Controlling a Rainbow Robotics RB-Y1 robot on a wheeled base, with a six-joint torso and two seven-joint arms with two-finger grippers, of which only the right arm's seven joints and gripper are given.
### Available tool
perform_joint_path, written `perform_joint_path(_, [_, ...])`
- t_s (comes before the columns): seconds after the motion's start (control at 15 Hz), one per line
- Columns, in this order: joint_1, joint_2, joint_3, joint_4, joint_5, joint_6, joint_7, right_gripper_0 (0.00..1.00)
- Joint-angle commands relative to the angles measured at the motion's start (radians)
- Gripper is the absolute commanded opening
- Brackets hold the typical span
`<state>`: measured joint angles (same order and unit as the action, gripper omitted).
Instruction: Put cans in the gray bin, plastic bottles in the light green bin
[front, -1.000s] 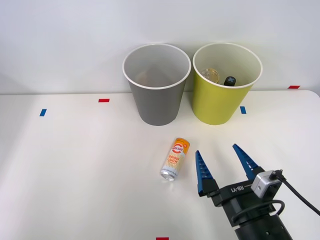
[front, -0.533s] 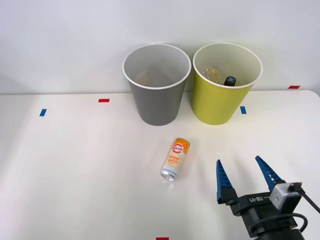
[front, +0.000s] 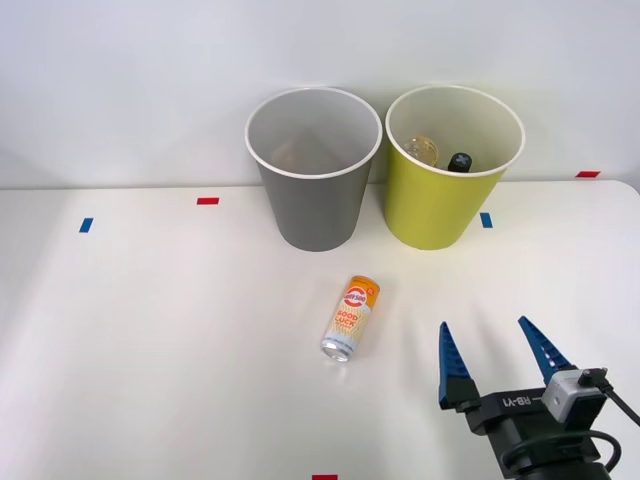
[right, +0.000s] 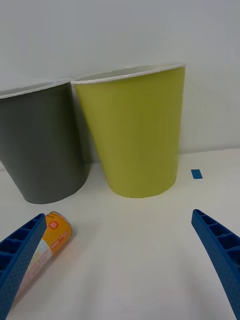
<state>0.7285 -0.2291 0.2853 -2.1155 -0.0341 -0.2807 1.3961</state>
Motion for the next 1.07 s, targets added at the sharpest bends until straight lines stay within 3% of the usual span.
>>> perform_joint_path(0.07, [0.039,0.013,0.002,0.0,0.074,-0.037,-0.143,1.0])
perform_joint_path(0.4, [0.055,0.06,-0.029,0.121,0.263,-0.224,-0.284,1.0])
perform_joint_path(0.6, [0.106,0.059,-0.034,0.138,0.329,-0.299,-0.266,1.0])
perform_joint_path(1.07, [0.25,0.036,-0.018,0.157,0.341,-0.341,0.012,1.0])
